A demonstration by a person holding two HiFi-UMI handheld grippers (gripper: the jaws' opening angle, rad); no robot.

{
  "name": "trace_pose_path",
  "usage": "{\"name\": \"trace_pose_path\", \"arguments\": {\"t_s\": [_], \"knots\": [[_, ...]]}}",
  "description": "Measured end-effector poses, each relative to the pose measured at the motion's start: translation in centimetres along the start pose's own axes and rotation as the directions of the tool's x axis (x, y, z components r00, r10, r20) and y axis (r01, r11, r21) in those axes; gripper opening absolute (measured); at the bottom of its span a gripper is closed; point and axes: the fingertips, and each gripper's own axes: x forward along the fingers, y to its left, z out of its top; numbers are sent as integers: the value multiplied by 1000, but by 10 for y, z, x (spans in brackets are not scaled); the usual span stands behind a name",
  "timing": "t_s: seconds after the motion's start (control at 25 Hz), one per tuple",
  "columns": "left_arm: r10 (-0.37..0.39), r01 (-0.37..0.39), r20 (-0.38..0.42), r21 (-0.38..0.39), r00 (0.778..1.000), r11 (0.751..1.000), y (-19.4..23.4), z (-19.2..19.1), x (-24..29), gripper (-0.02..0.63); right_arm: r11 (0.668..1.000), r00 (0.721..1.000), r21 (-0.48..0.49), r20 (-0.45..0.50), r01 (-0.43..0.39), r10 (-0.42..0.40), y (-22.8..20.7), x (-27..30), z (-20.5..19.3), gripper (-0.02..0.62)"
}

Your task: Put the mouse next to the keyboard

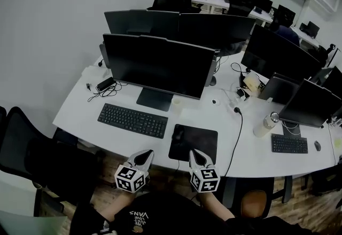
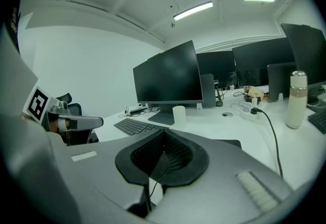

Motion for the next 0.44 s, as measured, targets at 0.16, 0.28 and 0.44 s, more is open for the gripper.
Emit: {"name": "trace_pose_path", "arguments": {"t_s": [0.16, 0.28, 0.44], "knots": [[-11, 11, -3, 5, 1000, 1000, -4, 1, 3, 3, 1000, 1000, -4, 0, 7, -7, -4, -1, 2, 4], [-14, 14, -5, 2, 1000, 1000, -4, 1, 5, 3, 1000, 1000, -5, -2, 11, -11, -5, 0, 3, 3], [-14, 14, -8, -1, 1000, 1000, 0, -1, 8, 3, 1000, 1000, -5, -3, 17, -17, -7, 3, 2, 3]]}}
